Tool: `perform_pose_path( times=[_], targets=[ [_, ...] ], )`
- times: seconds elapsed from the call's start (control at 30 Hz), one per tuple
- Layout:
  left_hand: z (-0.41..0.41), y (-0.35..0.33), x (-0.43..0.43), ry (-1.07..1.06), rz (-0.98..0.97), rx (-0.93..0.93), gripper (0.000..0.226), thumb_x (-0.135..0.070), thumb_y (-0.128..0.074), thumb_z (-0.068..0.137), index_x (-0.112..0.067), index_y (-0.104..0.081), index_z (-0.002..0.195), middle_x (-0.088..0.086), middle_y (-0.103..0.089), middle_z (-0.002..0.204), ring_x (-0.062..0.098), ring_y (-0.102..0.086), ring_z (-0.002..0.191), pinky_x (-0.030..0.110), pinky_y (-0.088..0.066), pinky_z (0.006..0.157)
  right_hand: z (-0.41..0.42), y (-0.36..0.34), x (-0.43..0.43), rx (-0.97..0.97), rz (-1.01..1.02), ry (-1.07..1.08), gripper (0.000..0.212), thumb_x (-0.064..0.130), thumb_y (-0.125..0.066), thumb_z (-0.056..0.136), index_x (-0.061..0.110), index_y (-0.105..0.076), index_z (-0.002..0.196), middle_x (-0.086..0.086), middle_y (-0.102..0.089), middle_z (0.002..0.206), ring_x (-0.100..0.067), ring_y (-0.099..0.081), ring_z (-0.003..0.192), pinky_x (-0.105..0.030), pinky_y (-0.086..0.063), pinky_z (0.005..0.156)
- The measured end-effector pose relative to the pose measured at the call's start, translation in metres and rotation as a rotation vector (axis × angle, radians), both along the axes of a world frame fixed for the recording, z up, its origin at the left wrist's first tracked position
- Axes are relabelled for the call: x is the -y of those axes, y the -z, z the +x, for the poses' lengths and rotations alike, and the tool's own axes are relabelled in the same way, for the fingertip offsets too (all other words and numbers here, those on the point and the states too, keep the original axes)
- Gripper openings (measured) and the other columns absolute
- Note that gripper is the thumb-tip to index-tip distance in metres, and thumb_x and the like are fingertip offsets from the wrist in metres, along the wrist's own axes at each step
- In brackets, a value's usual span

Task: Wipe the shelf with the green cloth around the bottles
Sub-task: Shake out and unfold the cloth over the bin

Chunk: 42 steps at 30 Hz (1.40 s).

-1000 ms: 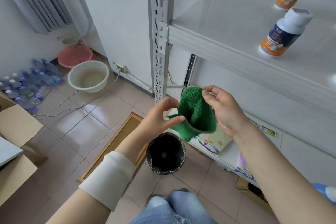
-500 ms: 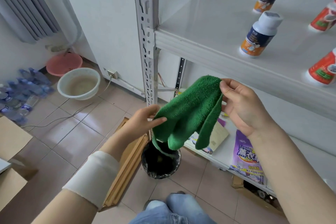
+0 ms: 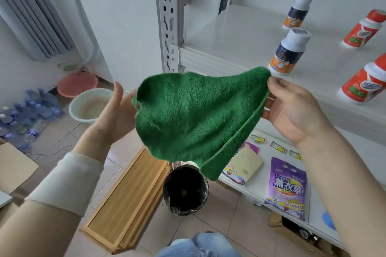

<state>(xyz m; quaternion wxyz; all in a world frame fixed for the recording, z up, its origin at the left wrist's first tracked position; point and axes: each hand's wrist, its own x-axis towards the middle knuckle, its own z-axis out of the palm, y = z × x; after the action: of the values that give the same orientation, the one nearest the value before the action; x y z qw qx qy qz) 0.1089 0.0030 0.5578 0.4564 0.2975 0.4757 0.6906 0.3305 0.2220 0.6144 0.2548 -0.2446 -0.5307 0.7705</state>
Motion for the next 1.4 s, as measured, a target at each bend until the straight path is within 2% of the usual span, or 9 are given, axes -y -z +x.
perform_pose_path(
  times=[0.1, 0.27, 0.53, 0.67, 0.77, 0.9, 1.0, 1.27, 1.4],
  targets=[
    [0.019, 0.034, 0.015, 0.251, -0.305, 0.139, 0.104, -0.086, -0.051, 0.047, -0.010, -0.063, 0.117, 0.012, -0.039, 0.147, 0.026, -0.059, 0.114, 0.050, -0.030, 0.112, -0.012, 0.008, -0.007, 0.104, -0.122, -0.017, 0.027, 0.013, -0.034, 0.098, 0.014, -0.056, 0.083, 0.005, -0.069, 0.055, -0.007, -0.065, 0.047, -0.020, -0.054, 0.046],
    [0.041, 0.040, 0.028, 0.264, -0.441, -0.044, 0.071, -0.049, -0.081, 0.053, -0.005, -0.063, 0.106, 0.010, -0.073, 0.103, 0.019, -0.070, 0.092, 0.023, -0.057, 0.072, -0.003, 0.051, -0.011, 0.286, -0.196, 0.003, 0.026, 0.009, -0.034, 0.099, 0.007, -0.053, 0.081, 0.000, -0.065, 0.044, -0.009, -0.062, 0.039, -0.019, -0.051, 0.038],
    [0.061, 0.013, 0.016, -0.109, -0.420, -0.144, 0.020, -0.016, -0.052, 0.090, -0.011, -0.062, 0.106, 0.011, -0.072, 0.099, 0.019, -0.071, 0.085, 0.024, -0.059, 0.069, 0.010, 0.108, -0.007, 0.459, -0.221, -0.064, 0.021, 0.000, -0.041, 0.095, 0.005, -0.059, 0.084, 0.001, -0.070, 0.053, -0.006, -0.066, 0.047, -0.016, -0.054, 0.047],
    [0.058, -0.003, 0.005, -0.158, -0.364, -0.087, 0.019, -0.015, -0.049, 0.092, -0.006, -0.061, 0.103, 0.007, -0.072, 0.086, 0.014, -0.071, 0.073, 0.023, -0.058, 0.061, 0.009, 0.112, -0.002, 0.152, -0.353, -0.074, 0.029, 0.022, -0.040, 0.096, 0.009, -0.065, 0.103, -0.002, -0.076, 0.092, -0.011, -0.071, 0.083, -0.024, -0.056, 0.076],
    [0.056, -0.003, 0.001, -0.142, -0.411, -0.056, 0.021, -0.015, -0.050, 0.092, -0.004, -0.060, 0.106, 0.010, -0.070, 0.094, 0.013, -0.070, 0.075, 0.021, -0.058, 0.062, 0.011, 0.140, 0.033, 0.291, -0.403, -0.227, 0.034, 0.036, -0.049, 0.088, 0.015, -0.064, 0.110, -0.001, -0.070, 0.110, -0.017, -0.064, 0.102, -0.033, -0.046, 0.096],
    [0.044, 0.009, 0.007, -0.177, -0.528, -0.088, 0.028, -0.017, -0.056, 0.088, 0.000, -0.059, 0.111, 0.016, -0.069, 0.104, 0.021, -0.070, 0.087, 0.024, -0.059, 0.068, 0.007, 0.145, 0.044, 0.583, -0.194, -0.239, 0.017, 0.020, -0.052, 0.093, 0.010, -0.065, 0.096, -0.003, -0.070, 0.093, -0.013, -0.067, 0.078, -0.024, -0.055, 0.075],
    [0.032, 0.016, 0.019, -0.150, -0.625, -0.157, 0.028, -0.015, -0.065, 0.081, -0.001, -0.060, 0.105, 0.019, -0.068, 0.106, 0.022, -0.070, 0.087, 0.023, -0.058, 0.065, 0.016, 0.143, 0.026, 0.794, 0.057, -0.212, 0.019, 0.022, -0.055, 0.092, 0.008, -0.066, 0.097, -0.011, -0.069, 0.100, -0.021, -0.063, 0.084, -0.036, -0.054, 0.088],
    [0.030, 0.025, 0.031, -0.141, -0.914, -0.601, 0.070, -0.028, -0.083, 0.062, -0.033, -0.042, 0.118, 0.011, -0.066, 0.104, 0.027, -0.065, 0.095, 0.046, -0.054, 0.085, 0.031, 0.105, 0.015, 0.638, 0.296, -0.212, 0.037, 0.004, -0.073, 0.073, 0.016, -0.058, 0.105, -0.012, -0.069, 0.086, -0.016, -0.066, 0.069, -0.027, -0.056, 0.071],
    [0.036, 0.011, 0.033, -0.099, -0.750, -0.792, 0.032, -0.018, -0.079, 0.067, -0.034, -0.063, 0.090, 0.000, -0.072, 0.085, 0.017, -0.068, 0.079, 0.042, -0.056, 0.080, 0.039, 0.084, 0.017, 0.752, 0.797, -0.252, 0.029, 0.016, -0.082, 0.063, 0.035, -0.064, 0.076, -0.004, -0.069, 0.085, -0.029, -0.063, 0.082, -0.027, -0.049, 0.081]
  ],
)
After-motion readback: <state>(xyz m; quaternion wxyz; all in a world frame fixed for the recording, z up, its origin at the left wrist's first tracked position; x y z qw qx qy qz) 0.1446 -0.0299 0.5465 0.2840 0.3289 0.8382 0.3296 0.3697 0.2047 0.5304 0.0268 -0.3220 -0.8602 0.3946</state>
